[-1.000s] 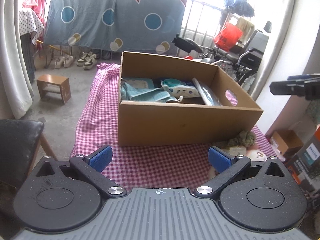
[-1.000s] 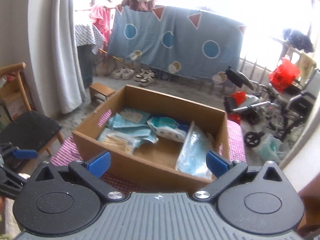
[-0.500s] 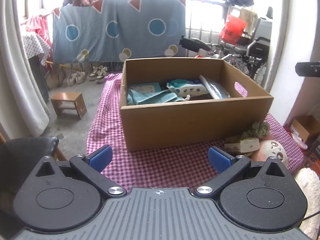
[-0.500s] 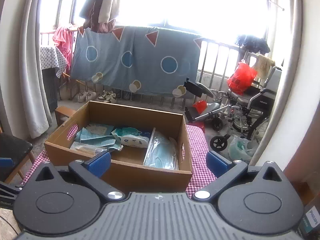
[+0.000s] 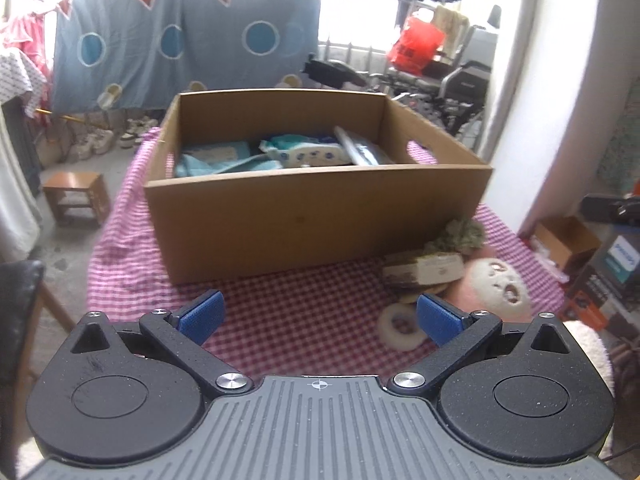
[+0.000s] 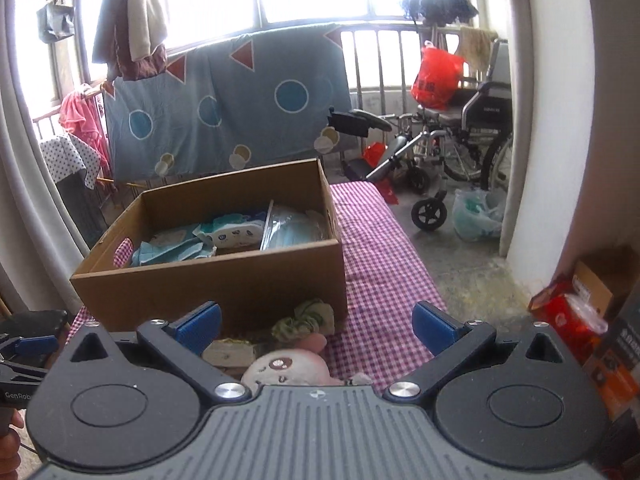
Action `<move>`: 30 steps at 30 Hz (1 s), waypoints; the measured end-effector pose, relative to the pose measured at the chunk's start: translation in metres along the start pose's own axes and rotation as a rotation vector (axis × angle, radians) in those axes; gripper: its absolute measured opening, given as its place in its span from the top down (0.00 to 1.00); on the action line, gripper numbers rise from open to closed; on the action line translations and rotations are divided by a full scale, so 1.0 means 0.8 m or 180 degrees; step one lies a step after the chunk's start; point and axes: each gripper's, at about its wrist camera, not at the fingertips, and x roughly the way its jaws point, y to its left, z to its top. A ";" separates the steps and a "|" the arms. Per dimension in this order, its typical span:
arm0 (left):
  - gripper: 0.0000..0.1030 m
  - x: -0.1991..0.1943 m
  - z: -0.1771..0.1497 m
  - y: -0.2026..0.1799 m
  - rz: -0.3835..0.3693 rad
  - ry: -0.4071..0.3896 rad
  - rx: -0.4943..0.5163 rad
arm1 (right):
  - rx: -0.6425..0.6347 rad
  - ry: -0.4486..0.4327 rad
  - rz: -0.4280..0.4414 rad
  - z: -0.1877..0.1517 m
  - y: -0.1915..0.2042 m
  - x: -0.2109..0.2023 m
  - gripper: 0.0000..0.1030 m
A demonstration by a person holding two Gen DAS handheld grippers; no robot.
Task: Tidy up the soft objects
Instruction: 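Close the right gripper on the pink plush toy, then lift the plush toy and carry it into the box with the right gripper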
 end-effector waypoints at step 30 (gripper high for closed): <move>0.10 0.126 -0.017 -0.151 -0.1187 0.0996 0.0772 | 0.1047 0.1022 0.1070 -0.062 -0.076 0.127 0.27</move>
